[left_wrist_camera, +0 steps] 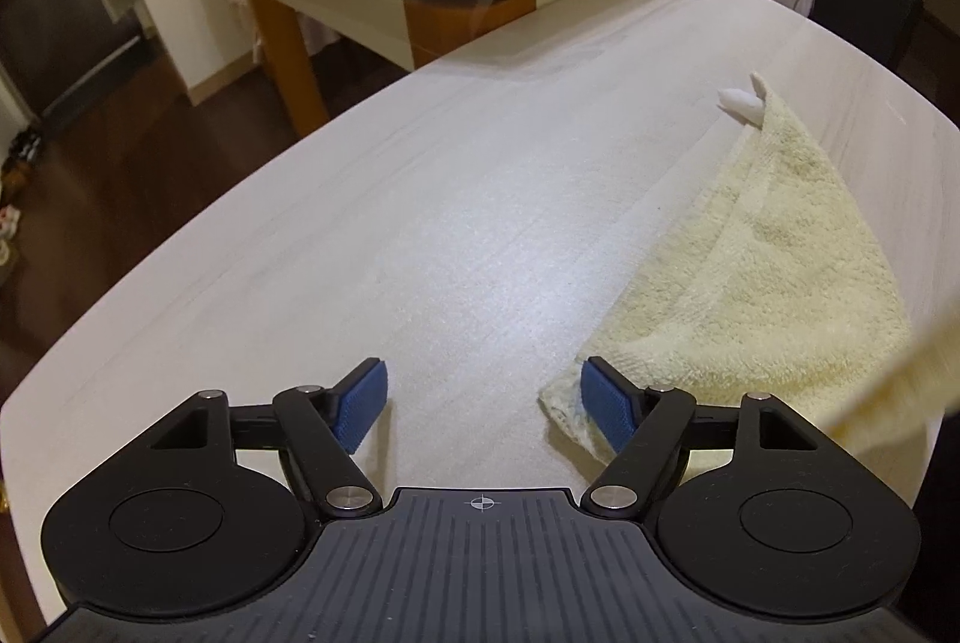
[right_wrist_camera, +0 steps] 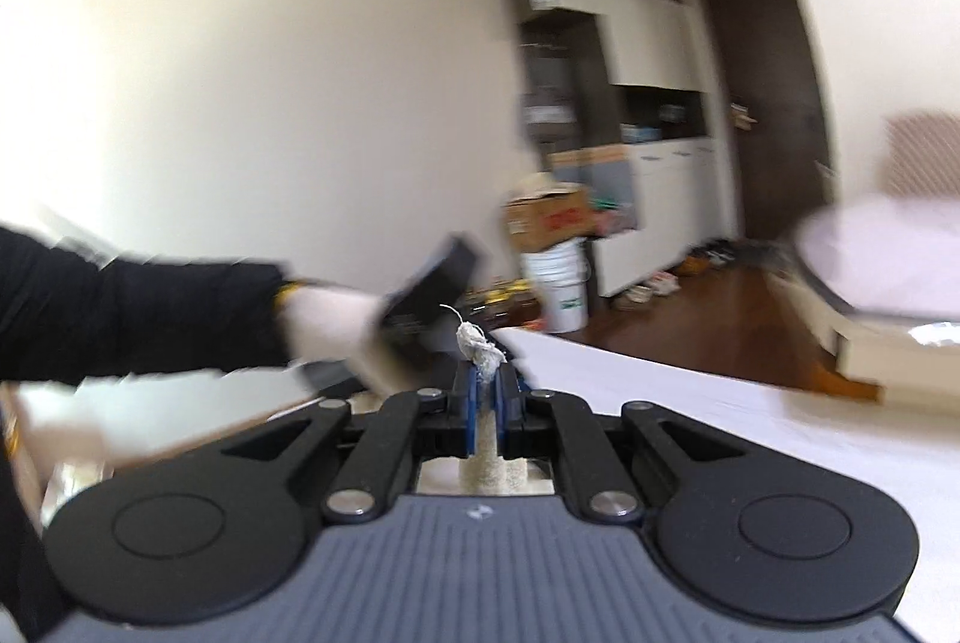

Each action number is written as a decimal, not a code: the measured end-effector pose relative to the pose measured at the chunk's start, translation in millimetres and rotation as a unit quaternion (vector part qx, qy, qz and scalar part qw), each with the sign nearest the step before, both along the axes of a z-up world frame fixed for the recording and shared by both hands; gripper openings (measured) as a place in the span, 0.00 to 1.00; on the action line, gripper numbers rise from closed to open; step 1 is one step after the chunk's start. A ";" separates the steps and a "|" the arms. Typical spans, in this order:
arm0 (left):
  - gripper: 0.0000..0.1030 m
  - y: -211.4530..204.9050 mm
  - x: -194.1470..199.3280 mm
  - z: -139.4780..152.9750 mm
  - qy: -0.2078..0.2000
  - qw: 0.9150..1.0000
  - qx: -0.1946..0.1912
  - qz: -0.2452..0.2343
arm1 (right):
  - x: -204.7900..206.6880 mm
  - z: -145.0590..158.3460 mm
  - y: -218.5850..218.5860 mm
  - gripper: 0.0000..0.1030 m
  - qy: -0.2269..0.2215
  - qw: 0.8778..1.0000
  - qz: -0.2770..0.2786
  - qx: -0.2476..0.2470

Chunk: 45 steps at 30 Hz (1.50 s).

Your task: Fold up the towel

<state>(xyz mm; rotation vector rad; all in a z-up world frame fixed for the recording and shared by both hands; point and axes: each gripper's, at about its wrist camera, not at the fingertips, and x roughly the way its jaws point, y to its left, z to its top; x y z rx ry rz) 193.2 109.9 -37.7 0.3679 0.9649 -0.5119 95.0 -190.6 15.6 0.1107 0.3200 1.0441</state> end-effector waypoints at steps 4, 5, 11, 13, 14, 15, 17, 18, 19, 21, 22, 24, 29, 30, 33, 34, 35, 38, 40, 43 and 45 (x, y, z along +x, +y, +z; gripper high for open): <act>0.69 7.7 9.0 2.6 0.012 0.999 -0.035 0.019 | 29.9 -16.6 -24.5 0.07 0.051 0.998 -0.042 0.023; 0.69 9.7 10.5 3.9 0.012 0.999 -0.043 0.025 | 37.3 -22.7 -31.9 0.07 0.065 0.996 -0.056 0.025; 0.69 14.3 10.5 22.2 -0.033 0.996 -0.073 0.046 | 61.2 -50.6 -63.5 0.07 0.120 0.984 -0.122 0.043; 0.69 12.4 8.4 26.4 -0.042 0.995 -0.080 0.046 | 67.0 -57.4 -70.2 0.07 0.135 0.980 -0.139 0.046; 0.69 11.3 7.4 28.3 -0.047 0.994 -0.084 0.047 | 71.3 -62.9 -74.2 0.07 0.148 0.976 -0.151 0.046; 0.69 8.7 5.0 29.7 -0.051 0.994 -0.086 0.044 | 73.3 -66.2 -75.6 0.07 0.154 0.975 -0.156 0.045; 0.69 2.5 0.2 30.8 -0.056 0.994 -0.091 0.034 | 80.3 -74.1 -78.8 0.07 0.175 0.969 -0.167 0.042; 0.69 -1.2 -2.0 30.4 -0.055 0.994 -0.093 0.027 | 84.5 -78.5 -80.5 0.07 0.188 0.966 -0.172 0.039; 0.69 -4.9 -4.3 29.9 -0.054 0.994 -0.095 0.021 | 88.2 -82.4 -81.8 0.07 0.198 0.964 -0.176 0.036; 0.69 -16.3 -9.6 24.6 -0.052 0.995 -0.084 0.003 | 93.3 -89.0 -82.7 0.07 0.209 0.960 -0.183 0.024; 0.69 -20.2 -11.6 22.4 -0.053 0.995 -0.079 -0.003 | 95.5 -91.5 -82.3 0.07 0.211 0.959 -0.188 0.015; 0.69 -25.2 -15.8 19.0 -0.049 0.996 -0.075 -0.010 | 97.6 -92.9 -78.3 0.09 0.203 0.958 -0.202 -0.015; 0.69 -19.5 -28.4 25.7 -0.053 0.994 -0.097 -0.008 | 96.7 -90.6 -68.8 0.15 0.183 0.956 -0.219 -0.072; 0.69 -18.5 -30.2 26.6 -0.054 0.994 -0.097 -0.007 | 96.0 -90.4 -67.8 0.15 0.179 0.955 -0.219 -0.082; 0.69 -16.2 -38.2 25.5 -0.058 0.994 -0.092 0.009 | 89.9 -88.5 -66.3 0.23 0.167 0.953 -0.228 -0.109; 0.69 -16.8 -38.4 23.4 -0.059 0.994 -0.085 0.017 | 87.6 -88.1 -66.4 0.23 0.161 0.953 -0.232 -0.109; 0.69 -17.5 -37.3 20.0 -0.064 0.995 -0.078 0.030 | 85.3 -87.6 -66.5 0.23 0.156 0.953 -0.236 -0.109; 0.68 -17.7 -33.8 10.5 -0.075 0.993 -0.056 0.066 | 75.7 -83.9 -67.8 0.24 0.132 0.954 -0.250 -0.104; 0.69 -19.3 -33.6 5.5 -0.085 0.993 -0.043 0.071 | 63.1 -76.4 -67.7 0.24 0.104 0.955 -0.257 -0.101; 0.70 -23.5 -33.8 -3.6 -0.096 0.993 -0.011 0.070 | 45.3 -66.3 -62.6 0.24 0.070 0.960 -0.249 -0.106; 0.71 -25.1 -34.9 -7.5 -0.102 0.992 0.001 0.069 | 35.5 -64.4 -50.2 0.24 0.042 0.964 -0.227 -0.135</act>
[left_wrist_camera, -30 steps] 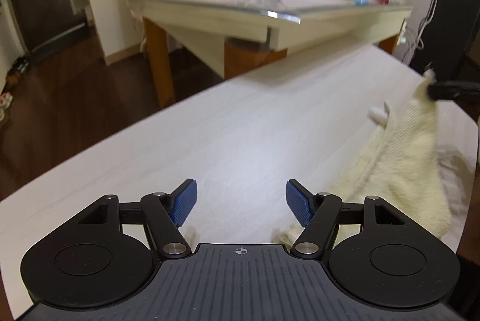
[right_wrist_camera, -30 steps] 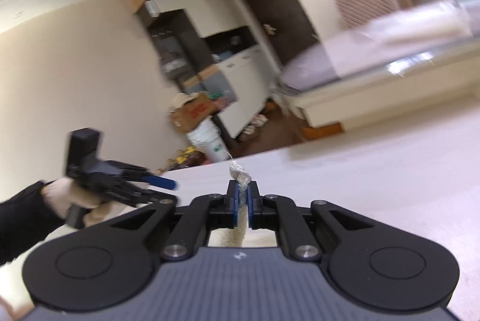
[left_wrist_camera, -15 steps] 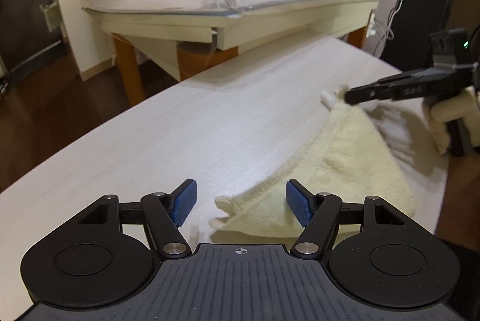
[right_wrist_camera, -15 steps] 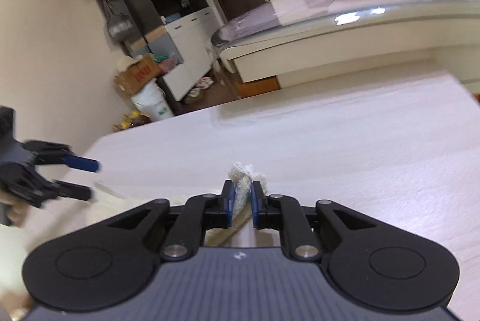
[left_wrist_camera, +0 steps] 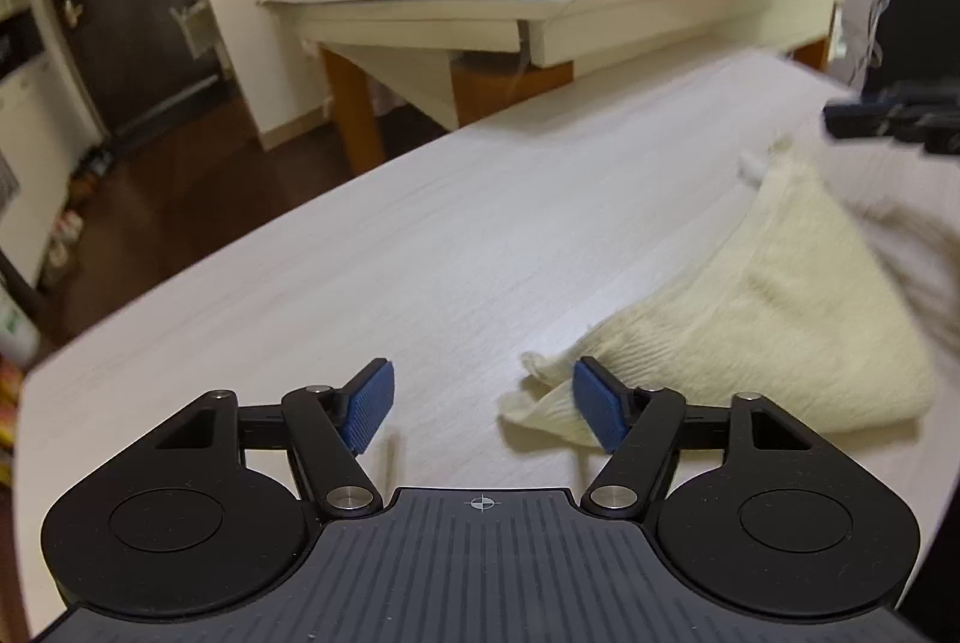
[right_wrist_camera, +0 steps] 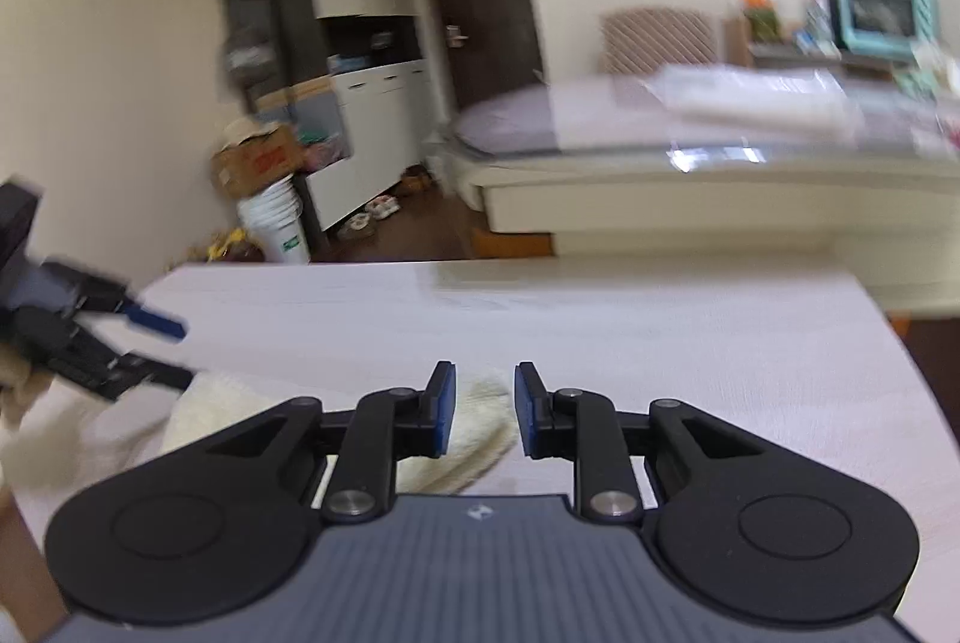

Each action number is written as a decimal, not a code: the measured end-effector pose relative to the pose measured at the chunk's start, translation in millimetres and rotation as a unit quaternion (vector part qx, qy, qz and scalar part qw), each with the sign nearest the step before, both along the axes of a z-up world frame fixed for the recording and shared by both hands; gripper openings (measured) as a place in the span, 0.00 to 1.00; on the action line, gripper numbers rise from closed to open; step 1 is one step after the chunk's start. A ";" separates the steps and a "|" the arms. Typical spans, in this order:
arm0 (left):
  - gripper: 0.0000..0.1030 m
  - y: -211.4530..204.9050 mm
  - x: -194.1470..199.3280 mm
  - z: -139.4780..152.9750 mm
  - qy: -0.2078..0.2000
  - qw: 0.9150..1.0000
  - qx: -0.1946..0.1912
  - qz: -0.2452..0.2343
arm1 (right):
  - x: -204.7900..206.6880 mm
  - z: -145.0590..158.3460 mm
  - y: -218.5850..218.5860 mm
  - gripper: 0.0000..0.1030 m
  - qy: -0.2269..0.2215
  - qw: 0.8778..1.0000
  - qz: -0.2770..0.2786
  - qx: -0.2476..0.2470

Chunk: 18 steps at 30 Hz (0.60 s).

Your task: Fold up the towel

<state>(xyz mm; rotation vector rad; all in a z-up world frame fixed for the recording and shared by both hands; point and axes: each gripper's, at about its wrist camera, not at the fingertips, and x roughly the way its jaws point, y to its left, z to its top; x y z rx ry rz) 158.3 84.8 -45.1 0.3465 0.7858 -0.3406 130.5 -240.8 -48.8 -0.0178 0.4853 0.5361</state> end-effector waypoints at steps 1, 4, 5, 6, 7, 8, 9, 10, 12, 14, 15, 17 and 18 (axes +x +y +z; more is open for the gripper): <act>0.71 0.3 -0.2 0.7 -0.001 1.000 -0.001 0.001 | -3.5 -0.6 6.1 0.23 -0.005 1.000 0.014 -0.016; 0.69 3.9 -1.3 11.0 -0.014 1.000 -0.017 0.015 | -6.9 -4.3 20.7 0.23 -0.010 0.998 0.043 -0.052; 0.69 4.7 -2.1 14.0 -0.017 0.999 -0.025 0.018 | -8.3 -4.8 25.8 0.23 -0.012 0.996 0.051 -0.066; 0.69 2.5 -5.7 18.4 -0.021 0.999 -0.036 0.013 | -9.5 -5.3 30.2 0.23 -0.015 0.995 0.058 -0.079; 0.69 0.3 -9.2 22.8 -0.024 0.999 -0.048 0.007 | -10.0 -5.4 33.4 0.23 -0.016 0.994 0.063 -0.090; 0.69 -2.1 -10.3 22.9 -0.024 0.998 -0.049 0.005 | -10.5 -5.6 36.0 0.23 -0.018 0.993 0.067 -0.100; 0.69 -9.7 -13.3 20.3 -0.024 0.999 -0.046 -0.005 | -10.9 -5.9 37.2 0.23 -0.018 0.992 0.069 -0.107; 0.69 -14.1 -14.5 17.3 -0.024 0.999 -0.041 -0.010 | -11.2 -6.8 38.4 0.23 -0.017 0.991 0.072 -0.113; 0.71 -21.6 -14.6 5.6 -0.023 0.999 -0.023 -0.015 | -11.0 -10.4 42.3 0.23 -0.013 0.988 0.075 -0.132; 0.72 -23.1 -14.6 0.1 -0.025 0.999 -0.020 -0.013 | -10.4 -14.8 45.1 0.23 -0.008 0.986 0.078 -0.146; 0.74 -23.3 -14.5 -1.8 -0.029 0.999 -0.019 -0.013 | -10.8 -15.1 44.9 0.23 -0.008 0.986 0.078 -0.147; 0.74 -23.8 -11.7 -1.9 -0.028 0.999 -0.015 -0.011 | -11.4 -15.1 44.0 0.23 -0.007 0.986 0.080 -0.144; 0.76 -23.9 -11.8 -1.7 -0.028 0.999 -0.013 -0.012 | -11.8 -15.0 43.1 0.24 -0.006 0.987 0.080 -0.142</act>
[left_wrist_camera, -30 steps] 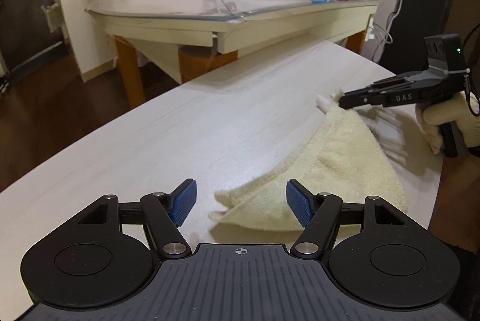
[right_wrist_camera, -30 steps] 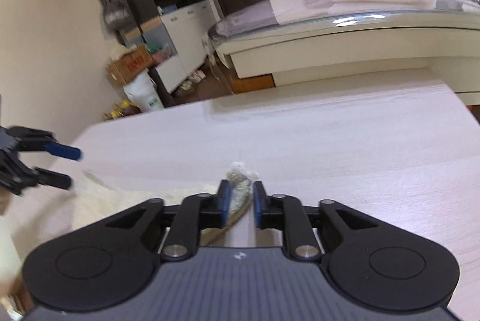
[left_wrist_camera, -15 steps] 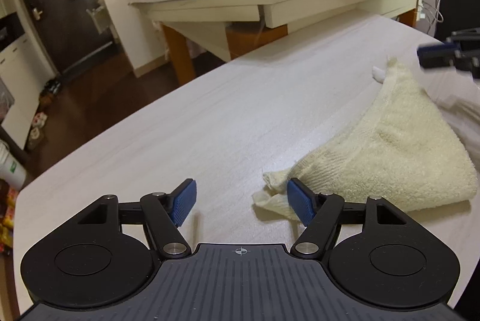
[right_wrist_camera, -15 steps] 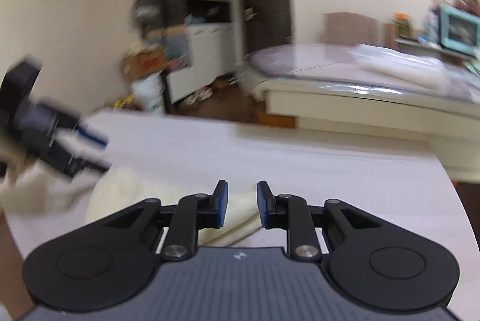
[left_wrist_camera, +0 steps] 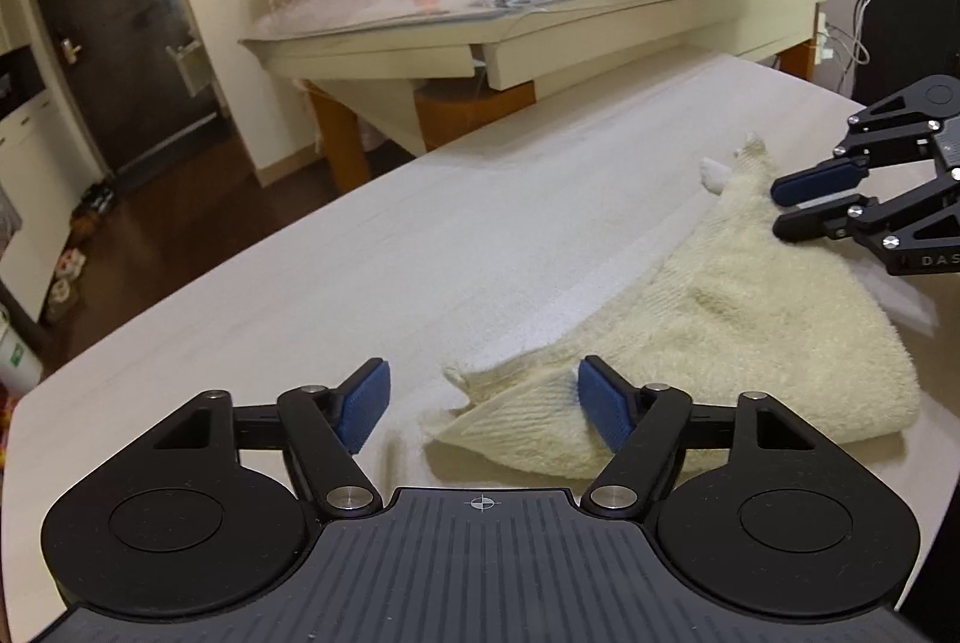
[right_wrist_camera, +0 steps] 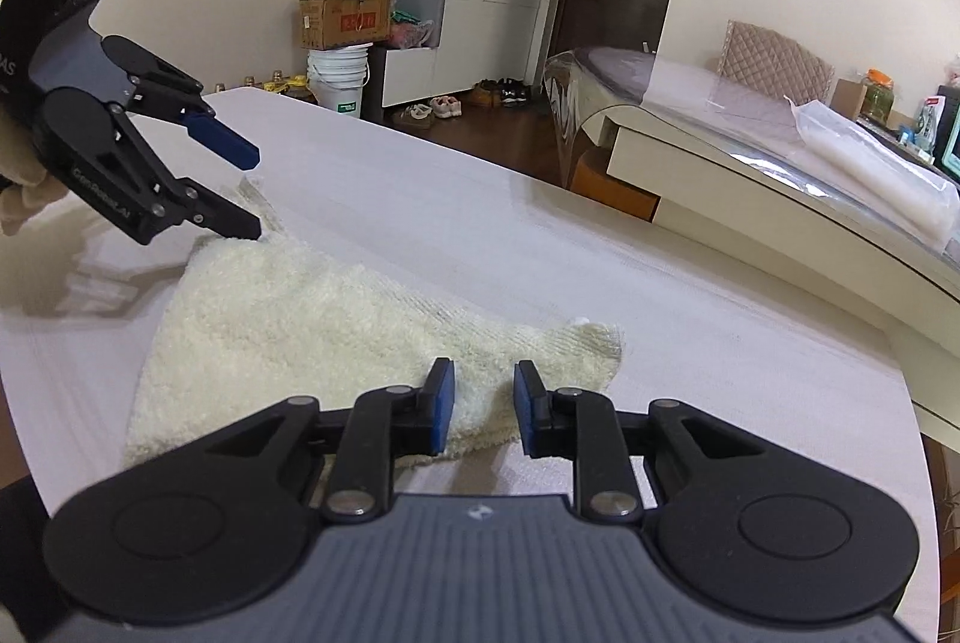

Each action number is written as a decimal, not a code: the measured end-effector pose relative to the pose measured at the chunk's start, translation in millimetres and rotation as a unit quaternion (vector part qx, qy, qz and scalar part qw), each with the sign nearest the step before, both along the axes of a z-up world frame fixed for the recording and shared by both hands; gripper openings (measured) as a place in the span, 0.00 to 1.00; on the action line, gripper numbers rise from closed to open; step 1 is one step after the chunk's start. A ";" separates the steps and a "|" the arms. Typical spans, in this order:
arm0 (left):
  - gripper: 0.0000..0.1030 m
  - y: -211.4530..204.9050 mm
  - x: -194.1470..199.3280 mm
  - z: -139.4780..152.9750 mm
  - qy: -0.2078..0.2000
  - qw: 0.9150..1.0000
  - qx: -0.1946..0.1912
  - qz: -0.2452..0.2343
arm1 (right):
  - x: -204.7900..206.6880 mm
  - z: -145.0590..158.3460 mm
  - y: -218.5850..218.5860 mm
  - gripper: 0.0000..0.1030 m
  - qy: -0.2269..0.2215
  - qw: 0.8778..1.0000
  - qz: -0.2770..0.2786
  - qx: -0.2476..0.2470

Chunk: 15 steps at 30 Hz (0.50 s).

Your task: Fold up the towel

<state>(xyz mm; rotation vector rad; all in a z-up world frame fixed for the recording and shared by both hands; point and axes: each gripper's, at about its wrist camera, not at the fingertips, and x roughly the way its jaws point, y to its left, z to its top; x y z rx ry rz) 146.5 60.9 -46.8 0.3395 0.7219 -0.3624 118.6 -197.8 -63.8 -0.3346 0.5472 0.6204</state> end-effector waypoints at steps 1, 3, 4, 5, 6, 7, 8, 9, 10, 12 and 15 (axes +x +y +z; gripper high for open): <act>0.77 -0.7 0.6 -0.3 -0.002 1.000 0.005 -0.002 | -0.5 -0.1 -0.6 0.24 0.000 1.000 0.001 0.001; 0.78 -0.7 2.6 -1.0 -0.003 1.000 0.008 -0.003 | -0.9 0.0 -0.7 0.24 0.001 1.000 -0.001 0.002; 0.78 -0.2 5.3 -1.0 -0.002 1.000 0.008 -0.003 | -0.7 0.5 -0.2 0.24 0.002 1.000 -0.002 0.002; 0.78 -0.4 6.8 -1.0 -0.003 1.000 0.012 -0.002 | -0.6 0.9 0.5 0.24 0.002 1.000 -0.004 0.002; 0.79 -0.6 8.4 -0.9 -0.004 1.000 0.015 -0.001 | -0.7 1.3 1.6 0.23 0.003 1.000 -0.006 0.002; 0.79 -0.4 10.9 -0.6 -0.004 1.000 0.019 -0.002 | -0.7 1.5 2.6 0.24 0.004 1.000 -0.008 0.003; 0.79 -0.5 11.9 -0.5 -0.005 1.000 0.022 -0.001 | -1.2 1.3 3.8 0.24 0.005 1.000 -0.009 0.004; 0.79 -0.2 13.9 -0.6 -0.008 1.000 0.028 0.000 | -2.2 0.8 5.3 0.24 0.005 1.000 -0.011 0.004; 0.79 1.1 15.7 -0.3 -0.004 1.000 0.025 0.003 | -2.9 1.0 7.2 0.24 0.004 1.000 -0.012 0.002; 0.78 3.5 16.5 1.4 0.009 1.000 0.012 0.014 | -5.2 1.0 10.3 0.23 0.000 1.000 -0.014 -0.003; 0.72 5.8 7.7 7.8 0.016 0.999 -0.010 0.036 | -8.4 4.6 4.0 0.23 -0.003 1.000 -0.020 0.018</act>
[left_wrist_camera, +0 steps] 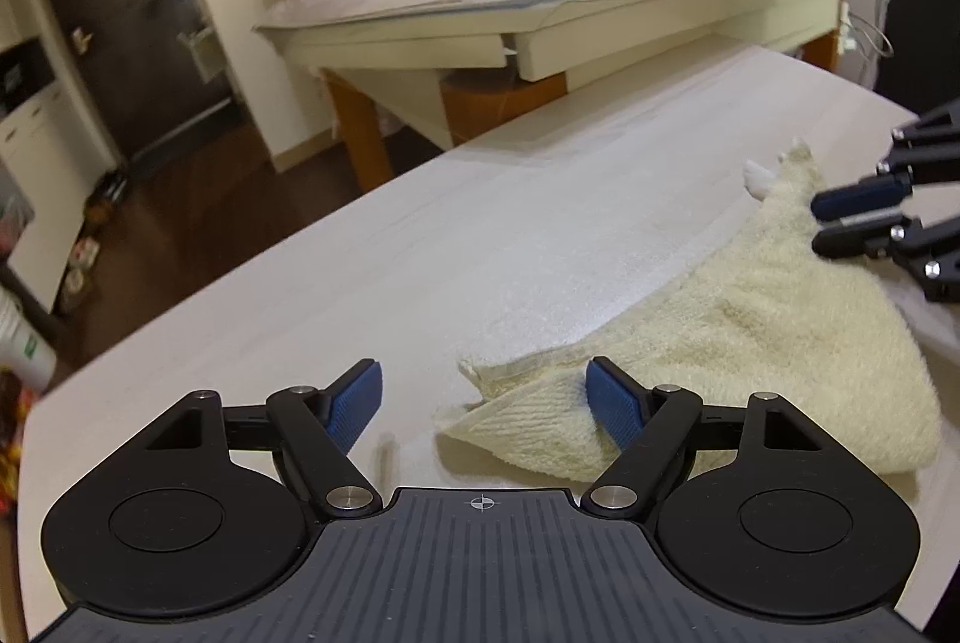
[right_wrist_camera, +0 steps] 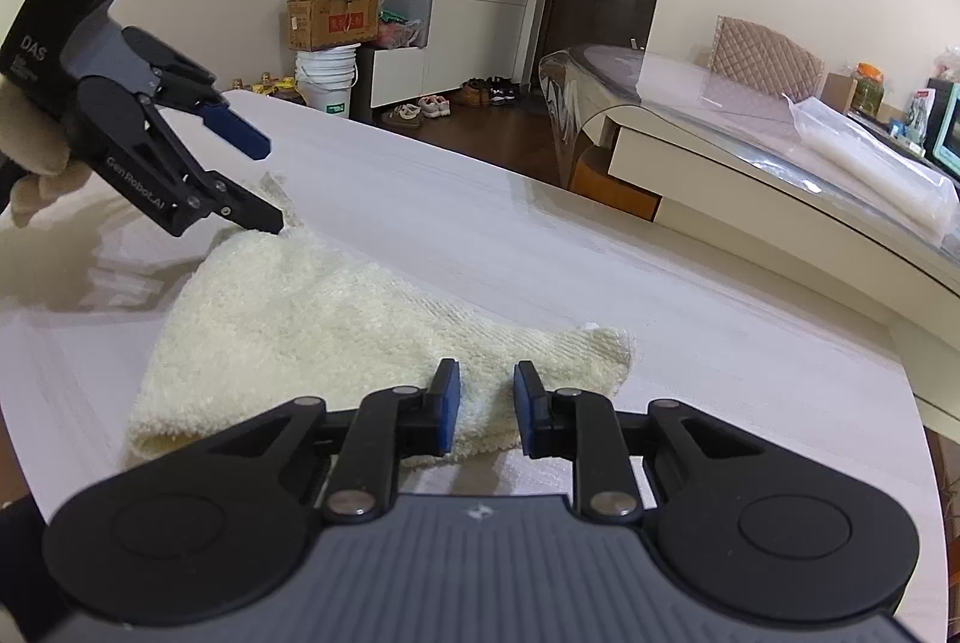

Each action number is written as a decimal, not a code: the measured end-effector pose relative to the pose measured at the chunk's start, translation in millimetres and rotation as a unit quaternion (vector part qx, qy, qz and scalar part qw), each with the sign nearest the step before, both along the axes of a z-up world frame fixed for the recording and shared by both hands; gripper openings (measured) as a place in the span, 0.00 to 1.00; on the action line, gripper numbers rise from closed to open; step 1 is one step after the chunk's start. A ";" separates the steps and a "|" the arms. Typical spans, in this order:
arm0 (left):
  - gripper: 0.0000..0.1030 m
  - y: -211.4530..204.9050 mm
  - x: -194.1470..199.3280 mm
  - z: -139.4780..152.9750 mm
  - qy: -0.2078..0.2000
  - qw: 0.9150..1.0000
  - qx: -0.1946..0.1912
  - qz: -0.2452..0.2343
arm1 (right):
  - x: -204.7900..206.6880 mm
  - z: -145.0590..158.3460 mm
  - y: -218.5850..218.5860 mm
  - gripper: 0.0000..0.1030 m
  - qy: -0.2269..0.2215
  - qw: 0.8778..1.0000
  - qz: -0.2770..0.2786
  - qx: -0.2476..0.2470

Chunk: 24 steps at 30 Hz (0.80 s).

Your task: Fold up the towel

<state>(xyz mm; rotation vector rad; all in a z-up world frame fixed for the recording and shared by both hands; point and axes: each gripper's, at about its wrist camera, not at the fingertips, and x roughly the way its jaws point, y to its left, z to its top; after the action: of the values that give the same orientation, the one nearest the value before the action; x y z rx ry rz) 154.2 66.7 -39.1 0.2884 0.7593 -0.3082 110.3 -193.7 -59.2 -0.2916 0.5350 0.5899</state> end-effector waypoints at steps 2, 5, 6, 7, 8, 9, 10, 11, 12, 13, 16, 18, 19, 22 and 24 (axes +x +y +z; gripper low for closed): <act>0.72 1.4 -13.6 8.3 -0.006 1.000 -0.025 0.008 | -5.1 7.7 -8.7 0.23 -0.006 1.000 -0.005 0.029; 0.72 -7.8 -40.0 10.3 -0.008 0.999 -0.033 0.000 | -16.4 13.0 -8.1 0.23 -0.002 0.999 0.007 0.035; 0.72 -11.8 -45.3 8.0 -0.008 1.000 -0.028 -0.003 | -19.8 12.7 -5.7 0.23 0.000 0.999 0.015 0.032; 0.72 -15.7 -50.7 5.6 -0.008 1.000 -0.023 -0.006 | -24.4 11.8 -2.2 0.22 0.000 0.999 0.025 0.027; 0.72 -19.7 -56.0 3.2 -0.009 1.000 -0.018 -0.009 | -30.0 10.0 3.0 0.23 -0.002 0.999 0.036 0.020; 0.72 -23.9 -58.5 -2.2 -0.008 1.000 -0.005 -0.009 | -32.3 8.6 6.3 0.23 0.001 0.999 0.044 0.015; 0.72 -27.2 -59.9 -7.8 -0.007 1.000 0.009 -0.009 | -35.6 6.5 10.9 0.23 0.000 0.999 0.051 0.006; 0.74 -26.9 -60.6 -9.4 -0.007 1.000 0.007 -0.003 | -39.7 3.3 16.9 0.23 -0.007 0.998 0.058 -0.010; 0.74 -26.5 -61.3 -11.0 -0.007 1.000 0.005 0.003 | -40.5 1.2 20.3 0.23 -0.010 0.998 0.061 -0.024; 0.74 -25.0 -61.9 -8.9 -0.006 1.000 -0.002 0.010 | -41.0 1.5 20.6 0.23 -0.012 0.998 0.060 -0.027; 0.75 -21.8 -71.6 2.4 -0.004 0.999 -0.019 0.026 | -47.3 13.9 10.8 0.24 -0.017 0.999 0.044 0.007; 0.80 -20.3 -78.9 7.4 -0.004 0.999 -0.033 0.040 | -55.5 23.3 -0.5 0.26 -0.020 0.999 0.029 0.019; 0.81 -20.8 -83.9 9.6 -0.002 0.998 -0.041 0.050 | -58.6 24.4 -4.4 0.27 -0.018 0.999 0.024 0.024; 0.84 -26.0 -95.0 10.2 0.000 0.996 -0.053 0.077 | -70.3 24.7 -19.4 0.27 -0.001 0.999 0.000 0.051; 0.88 -28.2 -102.0 9.6 0.002 0.994 -0.071 0.088 | -78.6 22.8 -28.4 0.29 0.011 0.998 -0.019 0.065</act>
<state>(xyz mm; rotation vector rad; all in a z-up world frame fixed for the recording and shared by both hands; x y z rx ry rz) 52.2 38.5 -29.4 0.0850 0.7582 -0.1946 31.6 -222.2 -36.4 -0.1515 0.5203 0.5891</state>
